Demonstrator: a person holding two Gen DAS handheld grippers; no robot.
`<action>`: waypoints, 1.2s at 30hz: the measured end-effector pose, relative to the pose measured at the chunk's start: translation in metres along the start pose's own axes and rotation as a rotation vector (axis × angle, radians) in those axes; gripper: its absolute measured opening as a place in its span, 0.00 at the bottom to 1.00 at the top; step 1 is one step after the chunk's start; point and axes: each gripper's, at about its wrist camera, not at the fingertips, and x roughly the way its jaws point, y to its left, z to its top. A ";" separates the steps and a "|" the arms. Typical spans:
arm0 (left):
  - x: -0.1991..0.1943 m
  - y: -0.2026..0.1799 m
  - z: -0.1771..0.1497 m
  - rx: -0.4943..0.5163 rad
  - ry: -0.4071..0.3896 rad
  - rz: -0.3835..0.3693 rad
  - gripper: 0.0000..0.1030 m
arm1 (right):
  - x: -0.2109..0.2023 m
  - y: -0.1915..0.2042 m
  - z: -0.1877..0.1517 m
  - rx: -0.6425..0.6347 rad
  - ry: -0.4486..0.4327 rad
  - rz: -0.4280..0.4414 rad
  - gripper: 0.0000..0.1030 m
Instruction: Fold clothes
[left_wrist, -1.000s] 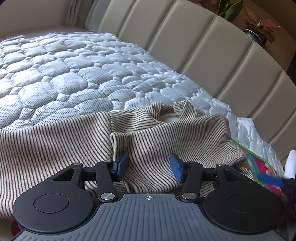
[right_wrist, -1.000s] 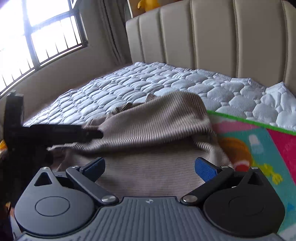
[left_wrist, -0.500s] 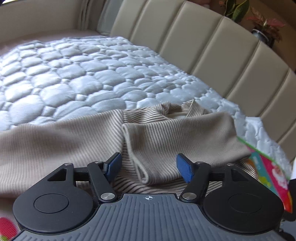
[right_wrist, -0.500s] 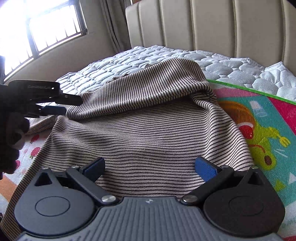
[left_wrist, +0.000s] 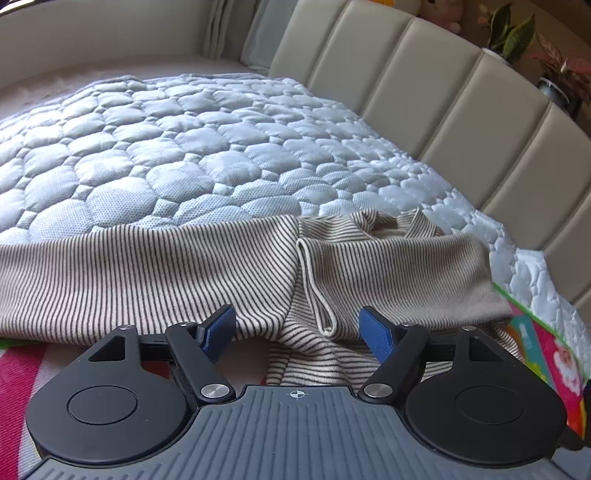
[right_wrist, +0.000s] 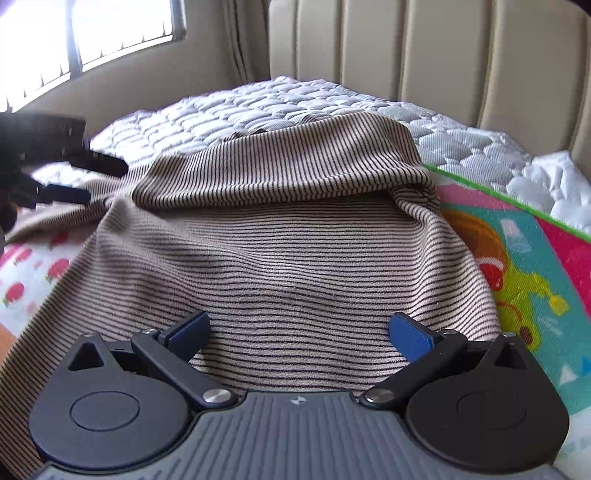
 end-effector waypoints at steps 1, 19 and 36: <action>-0.001 0.004 0.002 -0.025 0.001 -0.016 0.78 | -0.005 0.006 0.003 -0.048 -0.012 -0.010 1.00; -0.187 0.183 0.039 -0.267 -0.294 0.253 0.93 | 0.020 0.328 0.089 -0.719 -0.164 0.477 0.40; -0.188 0.198 0.030 -0.344 -0.324 0.287 0.93 | 0.011 0.274 0.155 -0.376 -0.273 0.408 0.07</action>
